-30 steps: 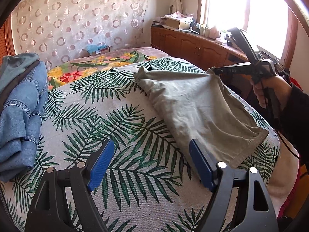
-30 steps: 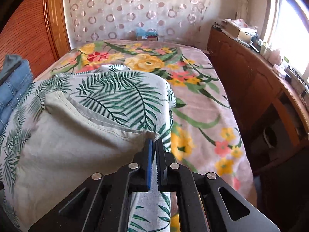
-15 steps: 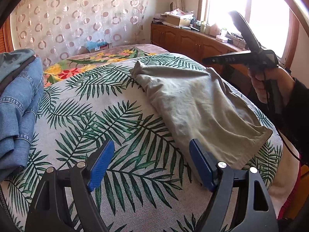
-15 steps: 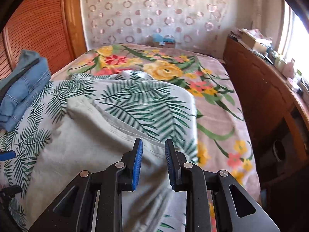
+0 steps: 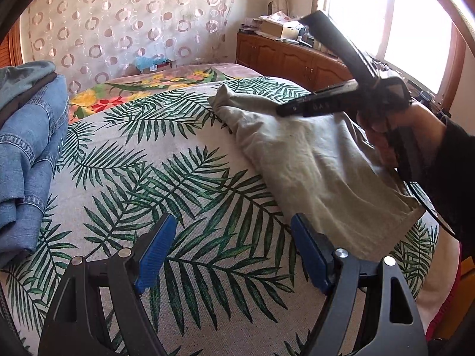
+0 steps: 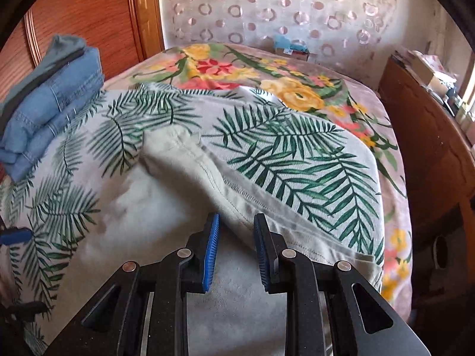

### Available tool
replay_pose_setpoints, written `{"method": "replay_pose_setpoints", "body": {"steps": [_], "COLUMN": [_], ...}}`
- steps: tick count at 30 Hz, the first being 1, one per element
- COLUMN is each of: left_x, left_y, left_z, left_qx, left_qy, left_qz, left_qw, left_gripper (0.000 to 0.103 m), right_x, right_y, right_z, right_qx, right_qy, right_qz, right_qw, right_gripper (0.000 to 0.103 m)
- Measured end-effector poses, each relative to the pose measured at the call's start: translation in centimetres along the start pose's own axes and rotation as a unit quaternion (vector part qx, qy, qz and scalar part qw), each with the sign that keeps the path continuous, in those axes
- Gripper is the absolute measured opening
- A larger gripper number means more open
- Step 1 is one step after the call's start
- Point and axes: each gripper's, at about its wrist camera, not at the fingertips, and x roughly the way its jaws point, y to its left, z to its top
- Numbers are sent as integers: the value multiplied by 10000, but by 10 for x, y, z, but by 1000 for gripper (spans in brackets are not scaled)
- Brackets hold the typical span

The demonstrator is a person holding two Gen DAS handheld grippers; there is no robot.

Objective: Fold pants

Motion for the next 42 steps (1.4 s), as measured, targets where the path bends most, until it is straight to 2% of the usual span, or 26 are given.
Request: {"method": "replay_pose_setpoints", "body": {"steps": [8, 13, 14, 15, 18, 22, 26, 31, 37, 42], "left_x": [6, 7, 7, 8, 9, 10, 12, 16, 19, 21], "left_y": [3, 4, 4, 4, 4, 3, 2, 1, -3, -6], "left_z": [0, -1, -1, -1, -1, -2, -2, -1, -2, -2], "left_qx": [-99, -122, -127, -131, -132, -98, -62, -44, 78, 138], "left_qy": [131, 176, 182, 191, 215, 247, 295, 378, 474, 499], "left_qz": [3, 21, 21, 12, 22, 46, 71, 88, 226, 280], "left_qw": [9999, 9998, 9998, 9997, 9997, 9996, 9995, 9992, 9986, 9983], "left_gripper": [80, 80, 80, 80, 80, 80, 80, 80, 80, 81], "right_x": [9, 20, 19, 17, 7, 4, 3, 14, 9, 2], "right_y": [4, 13, 14, 14, 6, -2, -19, -31, -45, -49], "right_z": [11, 17, 18, 20, 22, 19, 8, -4, -8, -12], "right_qx": [-104, -201, -209, -153, 125, 296, 436, 346, 463, 548], "right_qy": [-6, -74, -169, -279, -501, -431, -292, 37, -26, -44], "right_qz": [-86, -413, -588, -702, -912, -749, -335, -403, -472, -278], "right_qw": [9999, 9989, 9979, 9970, 9945, 9958, 9981, 9986, 9978, 9981], "right_gripper": [25, 24, 14, 11, 11, 11, 11, 17, 19, 19]}}
